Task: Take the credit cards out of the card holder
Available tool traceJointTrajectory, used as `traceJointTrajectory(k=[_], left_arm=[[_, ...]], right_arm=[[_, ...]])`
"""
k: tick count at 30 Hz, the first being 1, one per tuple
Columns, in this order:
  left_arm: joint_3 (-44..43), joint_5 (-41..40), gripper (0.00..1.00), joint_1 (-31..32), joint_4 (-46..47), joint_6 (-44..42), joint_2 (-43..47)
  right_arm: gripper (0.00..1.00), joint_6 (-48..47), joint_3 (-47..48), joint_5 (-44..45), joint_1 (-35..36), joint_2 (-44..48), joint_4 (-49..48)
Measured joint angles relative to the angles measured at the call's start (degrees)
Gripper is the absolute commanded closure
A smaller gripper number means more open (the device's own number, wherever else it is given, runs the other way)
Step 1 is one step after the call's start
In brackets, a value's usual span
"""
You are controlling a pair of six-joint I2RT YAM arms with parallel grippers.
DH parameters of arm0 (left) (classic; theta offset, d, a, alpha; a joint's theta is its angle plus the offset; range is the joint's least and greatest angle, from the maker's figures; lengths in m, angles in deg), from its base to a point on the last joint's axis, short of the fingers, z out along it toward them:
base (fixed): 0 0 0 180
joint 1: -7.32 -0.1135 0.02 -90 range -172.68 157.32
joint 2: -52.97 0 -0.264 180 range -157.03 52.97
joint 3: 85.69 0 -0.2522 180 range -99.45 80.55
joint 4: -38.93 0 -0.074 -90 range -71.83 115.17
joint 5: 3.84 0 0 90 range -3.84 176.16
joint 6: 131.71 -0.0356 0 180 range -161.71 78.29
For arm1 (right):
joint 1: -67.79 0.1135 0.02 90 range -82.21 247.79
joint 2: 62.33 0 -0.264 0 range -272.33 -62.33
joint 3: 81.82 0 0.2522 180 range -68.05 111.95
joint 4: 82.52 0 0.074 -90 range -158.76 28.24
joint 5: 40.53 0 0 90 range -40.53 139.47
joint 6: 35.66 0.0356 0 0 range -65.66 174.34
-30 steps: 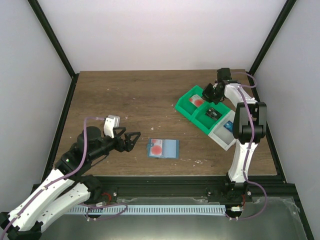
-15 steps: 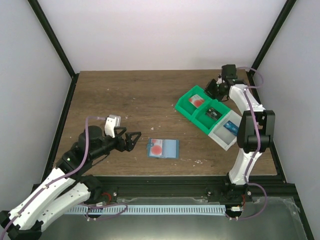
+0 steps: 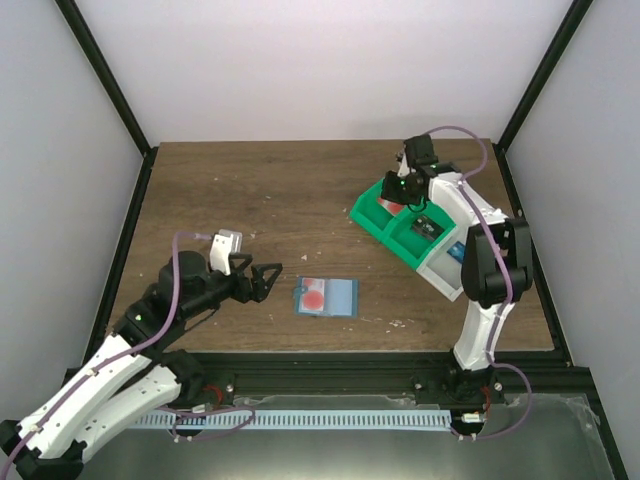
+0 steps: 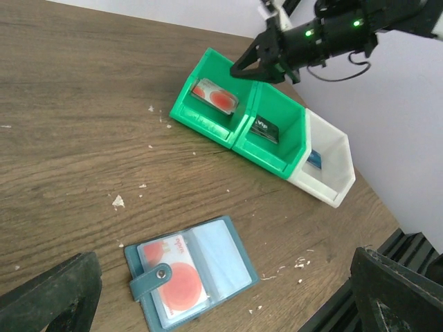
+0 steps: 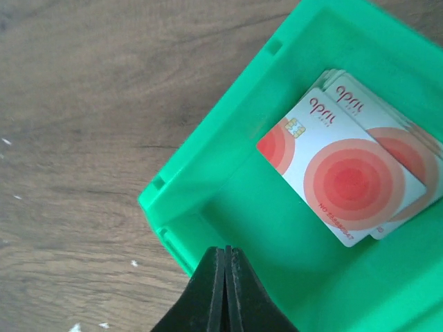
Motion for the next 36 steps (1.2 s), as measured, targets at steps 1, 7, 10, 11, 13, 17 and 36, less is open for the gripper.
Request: traceJointTrajectory(k=[1,7,10,11,13,17,36], left_arm=[[0.0,-0.02,0.0,0.0,0.0,0.0,0.0],[0.0,-0.44,0.0,0.0,-0.2,0.0,0.11],[0.0,-0.55,0.0,0.0,-0.2,0.0,0.28],[0.0,-0.63,0.0,0.0,-0.2,0.0,0.33],[0.0,-0.68,0.0,0.0,-0.2,0.0,0.5],[0.0,-0.72,0.0,0.0,-0.2,-0.02,0.59],[0.0,-0.7,0.0,0.0,-0.2,-0.04,0.59]], right_arm=[[1.0,-0.7,0.0,0.31,0.5,-0.85,-0.07],[0.99,-3.58,0.17,1.7,1.75,-7.28,0.02],[1.0,-4.33,0.98,1.92,2.03,-9.9,0.09],[1.0,-4.44,1.33,2.21,2.08,-10.27,0.17],[0.99,-4.63,1.73,2.64,2.16,-10.6,0.39],[0.99,-4.94,2.95,4.22,2.34,-11.85,0.42],[1.0,-5.27,6.73,11.63,3.48,-15.34,1.51]])
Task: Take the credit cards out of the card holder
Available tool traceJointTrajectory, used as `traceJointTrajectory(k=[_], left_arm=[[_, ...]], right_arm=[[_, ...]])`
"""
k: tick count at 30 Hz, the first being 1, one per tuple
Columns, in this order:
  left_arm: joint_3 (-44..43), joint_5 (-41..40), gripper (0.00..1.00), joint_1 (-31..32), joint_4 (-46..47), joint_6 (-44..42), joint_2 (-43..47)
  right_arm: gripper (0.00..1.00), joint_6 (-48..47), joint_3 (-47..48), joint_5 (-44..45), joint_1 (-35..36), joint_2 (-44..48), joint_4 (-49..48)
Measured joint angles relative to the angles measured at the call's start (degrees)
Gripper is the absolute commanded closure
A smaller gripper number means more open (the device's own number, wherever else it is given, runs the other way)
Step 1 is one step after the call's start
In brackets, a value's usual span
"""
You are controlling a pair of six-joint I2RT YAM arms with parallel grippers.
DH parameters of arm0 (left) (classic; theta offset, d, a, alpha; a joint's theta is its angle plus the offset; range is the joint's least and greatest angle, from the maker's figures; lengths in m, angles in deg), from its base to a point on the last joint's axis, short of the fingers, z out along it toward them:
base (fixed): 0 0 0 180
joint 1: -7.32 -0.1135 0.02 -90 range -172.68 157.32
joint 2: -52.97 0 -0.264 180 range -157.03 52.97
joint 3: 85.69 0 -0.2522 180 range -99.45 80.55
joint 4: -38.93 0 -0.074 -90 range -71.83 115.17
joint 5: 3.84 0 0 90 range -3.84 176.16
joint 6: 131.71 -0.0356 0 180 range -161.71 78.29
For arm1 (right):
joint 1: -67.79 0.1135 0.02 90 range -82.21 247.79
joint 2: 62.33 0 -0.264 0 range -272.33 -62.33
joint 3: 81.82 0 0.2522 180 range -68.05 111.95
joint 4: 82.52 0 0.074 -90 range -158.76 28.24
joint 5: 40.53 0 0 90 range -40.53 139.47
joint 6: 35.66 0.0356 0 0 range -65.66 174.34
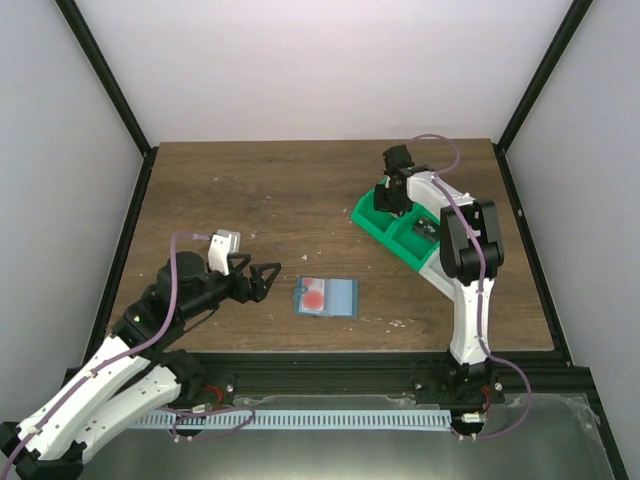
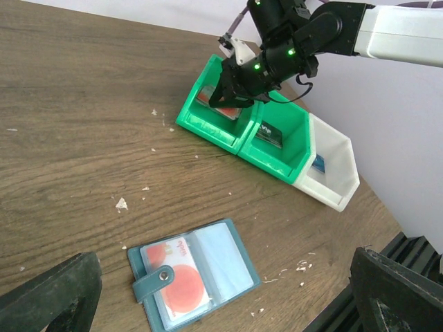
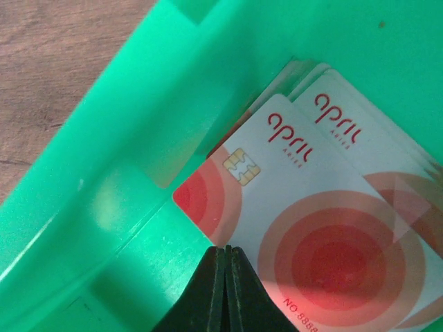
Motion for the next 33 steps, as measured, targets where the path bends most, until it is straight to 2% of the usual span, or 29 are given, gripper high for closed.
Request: traceJointTrajectory(k=[22,33], left_arm=[[0.0,0.0,0.0,0.0,0.0,-0.02,0.02],[0.0,0.02,0.0,0.0,0.0,0.0,0.11]], right_arm=[[1.0,0.09,-0.13,-0.26,2.34,-0.15,-0.24],[1.0,-0.04,-0.79,5.05,2.38,-0.15,-0.24]])
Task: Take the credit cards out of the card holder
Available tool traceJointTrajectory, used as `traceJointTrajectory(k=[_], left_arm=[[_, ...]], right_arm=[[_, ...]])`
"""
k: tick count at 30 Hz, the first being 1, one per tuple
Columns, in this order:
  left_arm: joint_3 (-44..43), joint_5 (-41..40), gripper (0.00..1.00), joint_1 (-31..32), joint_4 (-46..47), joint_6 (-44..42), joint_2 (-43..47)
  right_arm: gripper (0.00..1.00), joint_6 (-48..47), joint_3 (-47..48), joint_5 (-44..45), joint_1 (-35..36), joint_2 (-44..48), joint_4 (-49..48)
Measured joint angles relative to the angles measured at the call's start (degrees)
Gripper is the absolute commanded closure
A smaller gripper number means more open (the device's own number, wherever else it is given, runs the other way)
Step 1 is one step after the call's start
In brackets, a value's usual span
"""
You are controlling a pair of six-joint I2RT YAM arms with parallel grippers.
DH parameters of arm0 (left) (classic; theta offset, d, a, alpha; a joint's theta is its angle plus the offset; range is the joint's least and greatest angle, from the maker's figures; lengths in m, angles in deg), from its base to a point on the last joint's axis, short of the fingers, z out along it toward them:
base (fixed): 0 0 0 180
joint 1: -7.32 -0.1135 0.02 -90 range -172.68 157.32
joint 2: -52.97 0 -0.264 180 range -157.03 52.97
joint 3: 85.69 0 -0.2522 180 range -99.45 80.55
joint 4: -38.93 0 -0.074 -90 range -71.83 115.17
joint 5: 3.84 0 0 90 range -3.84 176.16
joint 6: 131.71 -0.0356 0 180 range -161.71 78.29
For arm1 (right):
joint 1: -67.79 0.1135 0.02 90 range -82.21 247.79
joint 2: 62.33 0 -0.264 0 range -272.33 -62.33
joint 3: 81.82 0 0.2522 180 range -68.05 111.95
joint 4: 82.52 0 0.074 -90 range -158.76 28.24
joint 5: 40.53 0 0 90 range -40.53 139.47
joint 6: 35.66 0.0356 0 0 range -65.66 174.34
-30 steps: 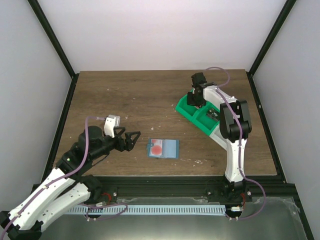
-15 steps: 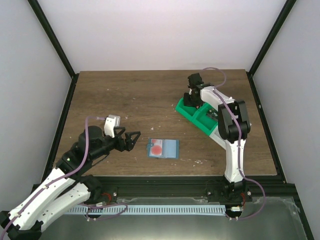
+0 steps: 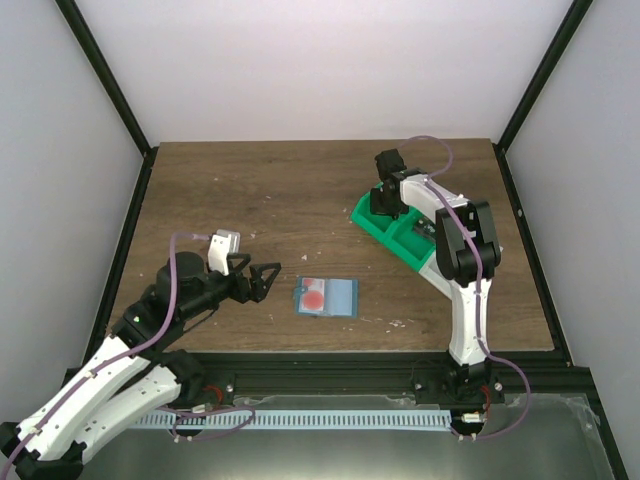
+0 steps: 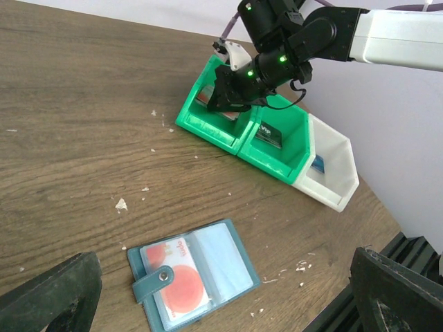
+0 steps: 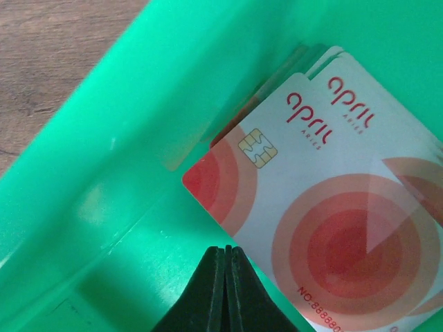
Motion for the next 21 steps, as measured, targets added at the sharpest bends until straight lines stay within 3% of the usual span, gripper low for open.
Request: traceJointTrajectory(k=[21], left_arm=[[0.0,0.04,0.0,0.0,0.02,-0.02,-0.81]], right_arm=[[0.99,-0.37,1.18,8.09,0.0,-0.59,0.07]])
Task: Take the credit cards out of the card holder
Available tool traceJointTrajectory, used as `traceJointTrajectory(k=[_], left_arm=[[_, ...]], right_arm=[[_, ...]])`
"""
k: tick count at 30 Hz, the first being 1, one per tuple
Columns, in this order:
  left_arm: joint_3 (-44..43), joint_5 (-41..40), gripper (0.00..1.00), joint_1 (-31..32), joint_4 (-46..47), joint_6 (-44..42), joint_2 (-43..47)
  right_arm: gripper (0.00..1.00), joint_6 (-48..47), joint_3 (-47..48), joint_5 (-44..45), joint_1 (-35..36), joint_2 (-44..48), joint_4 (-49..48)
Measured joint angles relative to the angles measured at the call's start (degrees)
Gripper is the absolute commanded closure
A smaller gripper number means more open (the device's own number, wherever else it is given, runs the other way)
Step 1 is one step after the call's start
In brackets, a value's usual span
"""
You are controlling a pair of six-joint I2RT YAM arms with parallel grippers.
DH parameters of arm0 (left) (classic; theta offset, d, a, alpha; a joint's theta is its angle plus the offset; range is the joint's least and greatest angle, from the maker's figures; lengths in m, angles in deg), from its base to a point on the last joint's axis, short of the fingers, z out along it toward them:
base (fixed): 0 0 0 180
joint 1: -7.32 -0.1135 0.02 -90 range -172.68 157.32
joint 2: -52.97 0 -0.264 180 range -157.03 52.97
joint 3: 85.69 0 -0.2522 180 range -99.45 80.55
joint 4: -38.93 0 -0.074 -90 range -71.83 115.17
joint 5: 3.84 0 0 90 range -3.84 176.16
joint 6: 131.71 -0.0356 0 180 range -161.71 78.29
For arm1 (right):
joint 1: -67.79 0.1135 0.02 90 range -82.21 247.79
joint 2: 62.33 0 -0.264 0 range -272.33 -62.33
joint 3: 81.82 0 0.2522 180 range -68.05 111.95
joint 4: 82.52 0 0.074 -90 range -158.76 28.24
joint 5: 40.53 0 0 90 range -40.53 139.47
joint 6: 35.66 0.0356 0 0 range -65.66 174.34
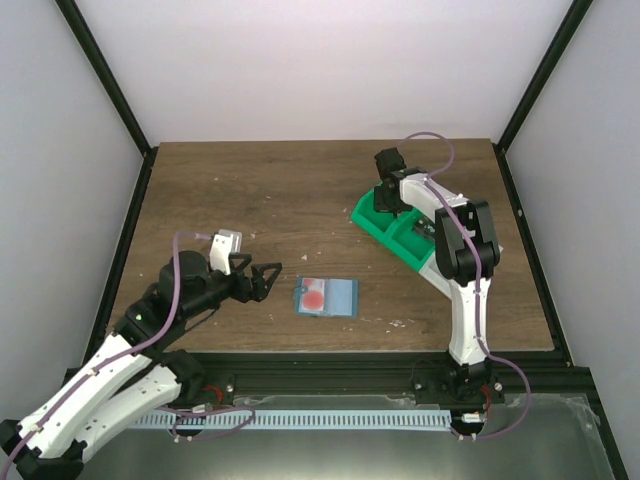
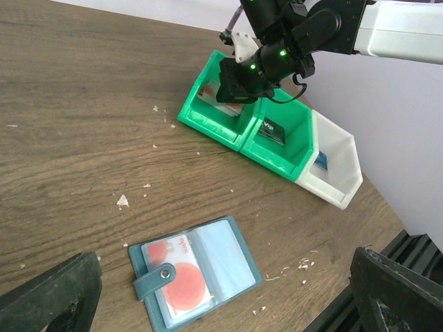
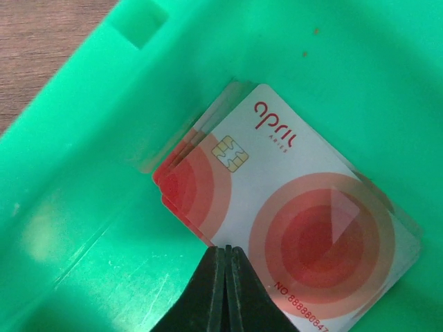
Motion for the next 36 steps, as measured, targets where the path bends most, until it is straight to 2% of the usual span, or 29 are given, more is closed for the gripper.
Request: traceJointTrajectory(k=[4,8,11,15,17,20,23,30,36], left_arm=[[0.0,0.02,0.01,0.0,0.0,0.0,-0.52],[0.0,0.22,0.08,0.0,0.0,0.17,-2.86],[0.0,0.2,0.14,0.0,0.0,0.52,-5.95],[0.0,0.55,0.28,0.0,0.15,1.46,-10.45],[0.2,1.84,0.3,0.0,1.25,2.47,-12.17],[1.36,4.66,0.32,0.0,4.74,3.98,-15.23],[3.28,7.39,0.38,0.0,8.22,5.86,-19.5],[6.47,11.56,0.43,0.0,16.7,9.07,-30.47],[8.04,15.58,0.46,0.0,26.58,12.13,-40.13]], right_arm=[[0.95,0.0,-0.02,-1.31,0.02,0.15,0.04],[0.88,0.02,-0.59,-4.2,0.35,2.84,0.59],[0.81,0.46,-3.76,-6.51,0.72,8.81,0.46],[0.71,1.36,-11.45,-11.41,0.96,21.64,-0.72],[0.67,2.14,-15.43,-14.23,1.01,27.08,-1.95],[0.67,3.45,-22.67,-18.58,1.25,34.1,-3.98],[0.71,5.4,-30.82,-22.05,2.69,39.85,-5.92],[0.71,13.46,-48.83,-29.24,11.63,52.83,-12.52],[0.74,20.65,-56.7,-31.3,20.09,54.86,-19.56]])
